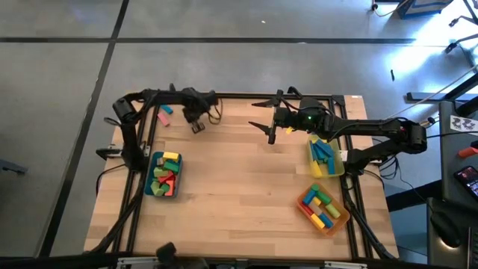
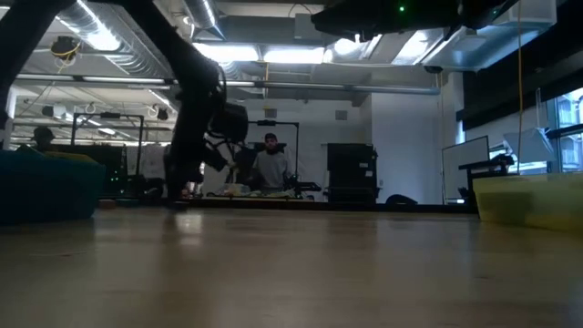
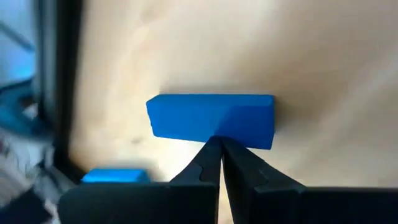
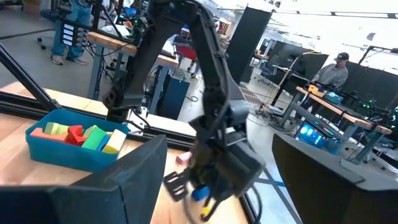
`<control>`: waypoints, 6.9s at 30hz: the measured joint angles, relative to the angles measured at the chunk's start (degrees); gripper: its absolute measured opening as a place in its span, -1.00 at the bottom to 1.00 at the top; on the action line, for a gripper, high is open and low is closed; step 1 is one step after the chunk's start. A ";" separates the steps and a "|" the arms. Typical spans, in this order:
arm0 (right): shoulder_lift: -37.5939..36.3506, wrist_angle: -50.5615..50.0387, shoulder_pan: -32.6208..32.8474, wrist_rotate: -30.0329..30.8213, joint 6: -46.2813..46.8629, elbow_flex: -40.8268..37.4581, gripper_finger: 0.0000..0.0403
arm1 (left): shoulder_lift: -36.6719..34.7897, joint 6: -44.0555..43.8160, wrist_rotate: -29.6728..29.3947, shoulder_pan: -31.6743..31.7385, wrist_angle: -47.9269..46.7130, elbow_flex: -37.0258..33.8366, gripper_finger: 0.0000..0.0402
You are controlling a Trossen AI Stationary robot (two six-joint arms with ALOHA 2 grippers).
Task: Sort blocks by size
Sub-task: Put the dark blue rectangular block into the yellow bin
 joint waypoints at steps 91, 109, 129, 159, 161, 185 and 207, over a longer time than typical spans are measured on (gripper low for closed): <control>-0.04 -3.36 0.00 2.84 -0.81 0.00 0.46 | -2.22 22.36 21.81 -18.53 9.75 -2.40 -0.80; -0.04 -2.82 0.00 1.81 5.13 0.00 0.46 | -32.52 10.59 21.22 -23.91 20.22 -9.48 -0.76; 13.28 15.38 0.02 -11.58 6.98 4.07 0.46 | -47.88 5.97 27.20 -26.09 63.75 -26.91 -0.73; 25.24 13.37 3.00 -16.20 11.66 16.92 -0.51 | -46.80 5.69 27.18 -27.52 66.31 -26.84 -0.71; 25.24 13.35 2.99 -16.25 11.31 16.92 -0.66 | -46.80 5.71 27.10 -27.54 66.34 -26.84 -0.71; 24.86 11.34 3.03 -16.29 8.74 16.83 -0.70 | -46.87 7.46 26.50 -27.41 62.93 -26.73 -0.71; 24.68 10.55 3.06 -13.95 8.48 16.85 -0.67 | -46.80 8.19 26.16 -27.49 63.34 -26.49 -0.71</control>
